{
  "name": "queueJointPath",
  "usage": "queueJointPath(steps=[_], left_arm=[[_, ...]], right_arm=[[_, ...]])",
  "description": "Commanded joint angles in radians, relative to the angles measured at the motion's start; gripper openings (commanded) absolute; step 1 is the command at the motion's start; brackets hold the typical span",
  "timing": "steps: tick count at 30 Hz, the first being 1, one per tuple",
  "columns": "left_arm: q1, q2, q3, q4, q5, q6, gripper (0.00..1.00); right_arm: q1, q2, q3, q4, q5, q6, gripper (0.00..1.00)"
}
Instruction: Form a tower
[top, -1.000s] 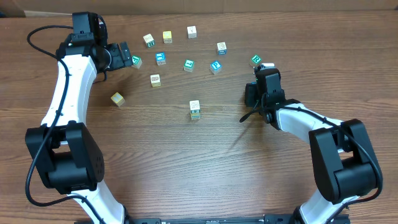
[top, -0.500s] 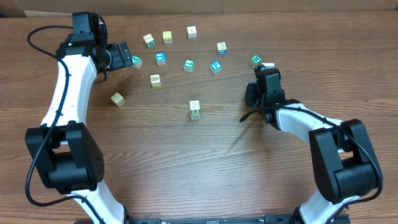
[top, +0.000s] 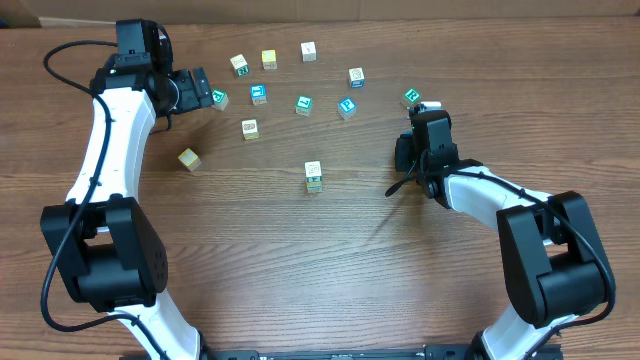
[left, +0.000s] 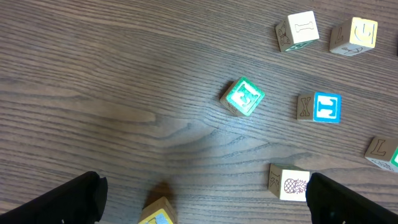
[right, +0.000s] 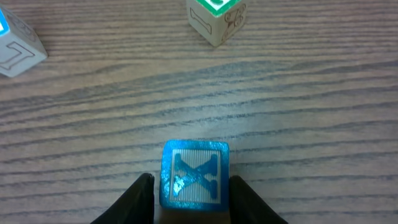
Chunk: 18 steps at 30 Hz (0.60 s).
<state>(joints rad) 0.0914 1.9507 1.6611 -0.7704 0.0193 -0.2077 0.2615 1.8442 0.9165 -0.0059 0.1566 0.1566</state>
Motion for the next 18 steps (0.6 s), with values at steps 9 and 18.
queueJointPath(steps=[9, 18], left_arm=[[-0.007, -0.028, 0.0, 0.003, 0.0, -0.009, 1.0], [-0.007, -0.028, 0.0, 0.003, 0.0, -0.009, 1.0]], right_arm=[[-0.002, -0.143, 0.016, -0.105, -0.002, -0.001, 0.3], [0.014, -0.211, 0.015, -0.166, -0.001, -0.001, 0.43]])
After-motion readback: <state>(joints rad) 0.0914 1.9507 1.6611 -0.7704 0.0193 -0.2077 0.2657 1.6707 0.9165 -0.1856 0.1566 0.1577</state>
